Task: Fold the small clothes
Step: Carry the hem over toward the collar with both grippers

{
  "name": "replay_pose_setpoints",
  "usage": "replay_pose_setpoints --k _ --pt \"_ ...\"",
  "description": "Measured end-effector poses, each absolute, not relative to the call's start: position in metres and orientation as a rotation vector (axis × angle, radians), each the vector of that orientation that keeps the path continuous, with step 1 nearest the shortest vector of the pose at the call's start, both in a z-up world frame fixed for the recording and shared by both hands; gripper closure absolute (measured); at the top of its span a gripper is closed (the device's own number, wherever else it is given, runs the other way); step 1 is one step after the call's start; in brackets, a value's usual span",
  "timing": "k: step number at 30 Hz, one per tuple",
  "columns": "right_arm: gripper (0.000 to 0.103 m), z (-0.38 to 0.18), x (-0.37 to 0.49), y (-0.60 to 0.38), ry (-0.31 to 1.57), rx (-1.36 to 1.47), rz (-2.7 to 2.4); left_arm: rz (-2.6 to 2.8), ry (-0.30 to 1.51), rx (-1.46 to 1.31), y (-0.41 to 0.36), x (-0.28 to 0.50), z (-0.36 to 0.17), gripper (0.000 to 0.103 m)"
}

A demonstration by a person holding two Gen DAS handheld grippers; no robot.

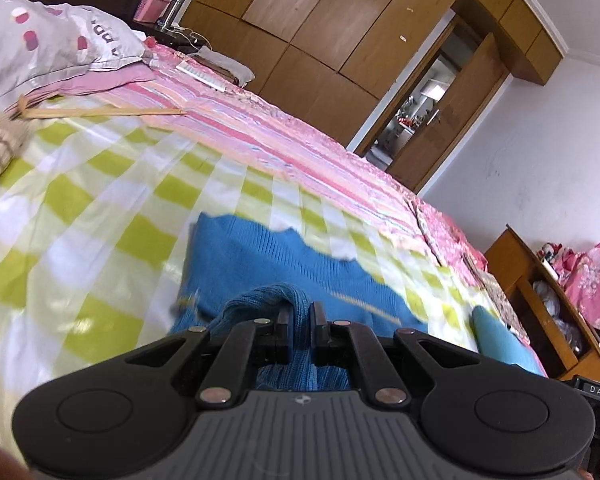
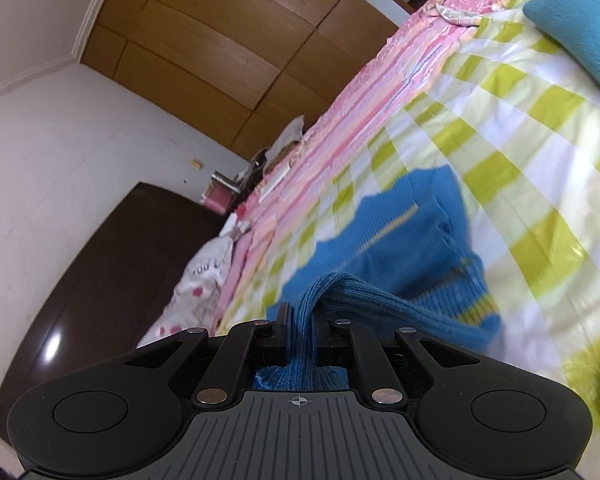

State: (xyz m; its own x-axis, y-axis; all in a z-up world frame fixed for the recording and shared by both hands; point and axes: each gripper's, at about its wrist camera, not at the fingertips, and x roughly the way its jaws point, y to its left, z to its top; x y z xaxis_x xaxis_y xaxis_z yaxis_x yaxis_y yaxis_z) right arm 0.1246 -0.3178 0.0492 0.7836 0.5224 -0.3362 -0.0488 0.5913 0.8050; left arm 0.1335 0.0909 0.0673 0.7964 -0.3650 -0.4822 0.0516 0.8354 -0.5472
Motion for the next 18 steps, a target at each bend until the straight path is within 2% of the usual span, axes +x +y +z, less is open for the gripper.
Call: replay_pose_setpoints --k 10,18 --pt "0.094 0.045 0.195 -0.331 0.550 0.920 0.298 -0.192 0.585 -0.518 0.087 0.203 0.066 0.090" --pt "0.094 0.025 0.243 -0.332 0.592 0.912 0.235 -0.156 0.631 -0.462 0.079 0.242 0.044 0.090"
